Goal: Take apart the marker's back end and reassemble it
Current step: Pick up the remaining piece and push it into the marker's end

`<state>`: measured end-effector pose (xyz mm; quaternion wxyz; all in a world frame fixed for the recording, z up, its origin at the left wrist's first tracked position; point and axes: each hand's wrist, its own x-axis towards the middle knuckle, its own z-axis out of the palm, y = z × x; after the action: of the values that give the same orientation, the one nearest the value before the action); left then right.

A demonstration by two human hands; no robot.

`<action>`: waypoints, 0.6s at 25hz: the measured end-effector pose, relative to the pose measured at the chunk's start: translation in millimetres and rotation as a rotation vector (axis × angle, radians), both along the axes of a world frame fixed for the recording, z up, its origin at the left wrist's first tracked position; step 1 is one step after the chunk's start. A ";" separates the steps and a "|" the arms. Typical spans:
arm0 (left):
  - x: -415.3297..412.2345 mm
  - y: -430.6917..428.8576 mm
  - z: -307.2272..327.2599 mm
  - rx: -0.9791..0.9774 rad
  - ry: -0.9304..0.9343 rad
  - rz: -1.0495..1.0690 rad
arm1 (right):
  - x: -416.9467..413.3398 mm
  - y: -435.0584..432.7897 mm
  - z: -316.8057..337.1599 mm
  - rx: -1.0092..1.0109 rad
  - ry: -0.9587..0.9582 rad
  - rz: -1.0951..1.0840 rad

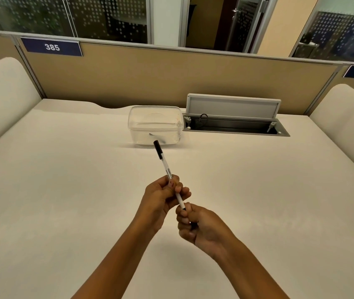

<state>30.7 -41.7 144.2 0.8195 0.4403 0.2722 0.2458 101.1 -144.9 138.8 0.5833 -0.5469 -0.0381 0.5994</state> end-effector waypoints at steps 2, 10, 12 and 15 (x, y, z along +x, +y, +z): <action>-1.1 4.2 3.5 -0.046 -0.034 -0.072 | 1.8 -4.7 3.5 0.087 0.241 -0.005; -3.1 0.9 -3.2 0.110 0.038 -0.072 | 4.9 -8.7 -0.9 0.110 -0.772 -0.103; -3.2 -0.6 -2.3 0.208 0.071 -0.120 | 7.8 -9.7 -1.3 0.086 -0.904 -0.130; 0.7 0.8 -10.6 0.236 0.218 -0.163 | 10.9 -10.5 -7.3 0.020 -1.159 -0.330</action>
<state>31.5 -40.9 133.5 0.7451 0.5778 0.2922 0.1597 112.1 -155.4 131.5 0.5578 -0.7778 -0.2701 0.1045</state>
